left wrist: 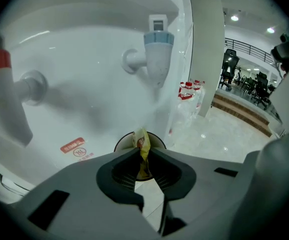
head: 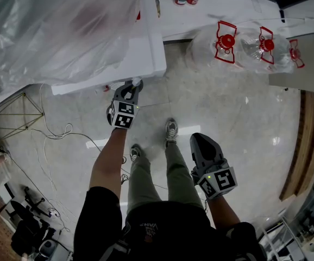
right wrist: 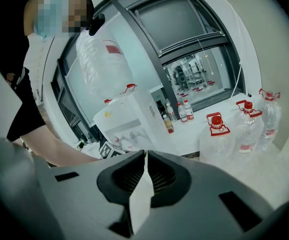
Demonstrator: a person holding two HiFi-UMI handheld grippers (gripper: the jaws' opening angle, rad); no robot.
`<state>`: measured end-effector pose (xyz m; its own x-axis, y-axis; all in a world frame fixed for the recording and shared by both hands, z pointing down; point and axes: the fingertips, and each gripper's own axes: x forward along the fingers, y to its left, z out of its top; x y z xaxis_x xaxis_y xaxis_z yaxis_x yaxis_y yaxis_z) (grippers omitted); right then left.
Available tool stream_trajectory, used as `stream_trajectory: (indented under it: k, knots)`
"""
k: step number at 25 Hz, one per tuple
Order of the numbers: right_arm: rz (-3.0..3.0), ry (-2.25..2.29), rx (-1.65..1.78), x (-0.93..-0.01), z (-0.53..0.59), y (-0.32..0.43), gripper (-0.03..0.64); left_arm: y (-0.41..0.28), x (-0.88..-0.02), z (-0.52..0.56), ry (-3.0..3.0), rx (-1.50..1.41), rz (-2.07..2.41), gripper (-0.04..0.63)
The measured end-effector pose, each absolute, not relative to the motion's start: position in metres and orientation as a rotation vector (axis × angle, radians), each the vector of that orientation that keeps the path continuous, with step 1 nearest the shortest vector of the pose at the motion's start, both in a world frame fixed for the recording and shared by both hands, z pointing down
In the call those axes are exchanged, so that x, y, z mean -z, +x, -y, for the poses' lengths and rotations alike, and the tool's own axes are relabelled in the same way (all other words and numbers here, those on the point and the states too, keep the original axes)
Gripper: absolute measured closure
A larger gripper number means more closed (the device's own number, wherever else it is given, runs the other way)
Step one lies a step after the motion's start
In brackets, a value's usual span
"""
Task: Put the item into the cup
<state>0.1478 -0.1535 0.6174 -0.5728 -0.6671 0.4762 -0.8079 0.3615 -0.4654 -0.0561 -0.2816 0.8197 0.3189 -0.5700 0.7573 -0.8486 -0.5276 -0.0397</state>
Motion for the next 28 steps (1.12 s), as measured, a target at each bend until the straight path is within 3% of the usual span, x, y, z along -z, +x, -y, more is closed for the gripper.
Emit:
stream_trajectory:
  k: [1, 4, 28]
  knots:
    - [2.414, 1.324, -1.010, -0.618, 0.152, 0.147, 0.569, -0.056, -0.818, 0.282, 2.232, -1.038, 1.268, 0.552]
    - [2.417, 1.322, -1.010, -0.615, 0.149, 0.145, 0.569, -0.056, -0.811, 0.284, 2.254, -0.997, 1.294, 0.437]
    - [2.491, 1.313, -0.934, -0.575, 0.115, 0.096, 0.569, -0.060, -0.703, 0.238, 2.422, -0.692, 1.310, 0.436]
